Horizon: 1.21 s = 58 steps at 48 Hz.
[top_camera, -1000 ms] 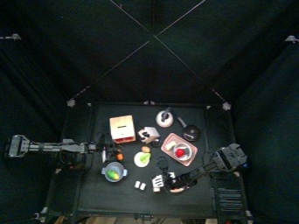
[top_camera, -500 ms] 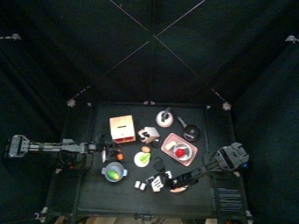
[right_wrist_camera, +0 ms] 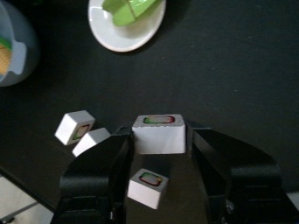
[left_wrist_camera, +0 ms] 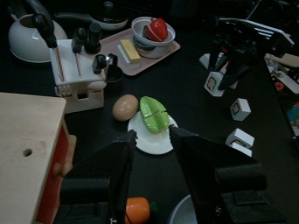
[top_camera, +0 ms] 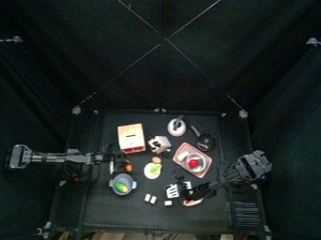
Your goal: Put sushi piece to the left
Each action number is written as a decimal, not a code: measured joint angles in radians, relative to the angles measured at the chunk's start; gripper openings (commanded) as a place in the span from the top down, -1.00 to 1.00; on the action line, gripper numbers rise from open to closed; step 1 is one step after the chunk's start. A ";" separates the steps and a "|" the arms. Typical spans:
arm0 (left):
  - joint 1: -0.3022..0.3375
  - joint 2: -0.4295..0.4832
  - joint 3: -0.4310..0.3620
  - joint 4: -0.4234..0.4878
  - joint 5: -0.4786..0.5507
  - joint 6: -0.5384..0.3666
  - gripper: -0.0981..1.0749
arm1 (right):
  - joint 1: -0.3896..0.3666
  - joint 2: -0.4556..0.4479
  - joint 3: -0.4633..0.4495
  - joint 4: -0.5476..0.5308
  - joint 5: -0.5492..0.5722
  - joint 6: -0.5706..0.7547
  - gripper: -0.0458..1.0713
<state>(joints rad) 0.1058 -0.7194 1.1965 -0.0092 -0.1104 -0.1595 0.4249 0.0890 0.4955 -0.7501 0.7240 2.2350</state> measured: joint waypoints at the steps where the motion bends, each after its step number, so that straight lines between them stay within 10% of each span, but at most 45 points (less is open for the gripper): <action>1: -0.002 0.000 0.002 0.000 0.000 0.000 -0.48 | 0.000 0.000 -0.002 0.020 0.014 -0.014 -0.38; 12: 0.000 0.000 0.002 0.000 0.000 0.000 -0.48 | -0.015 0.017 -0.087 0.238 0.103 -0.357 -0.38; 28: 0.000 0.000 0.003 0.000 0.000 0.002 -0.48 | -0.021 0.118 -0.252 0.270 0.006 -0.746 -0.38; 58: 0.000 0.000 0.005 -0.002 0.000 0.000 -0.48 | -0.015 0.249 -0.357 0.374 0.029 -1.080 -0.39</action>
<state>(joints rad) 0.1058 -0.7194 1.2011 -0.0107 -0.1104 -0.1595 0.4096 0.3375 0.1381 -0.3758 0.7532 1.1551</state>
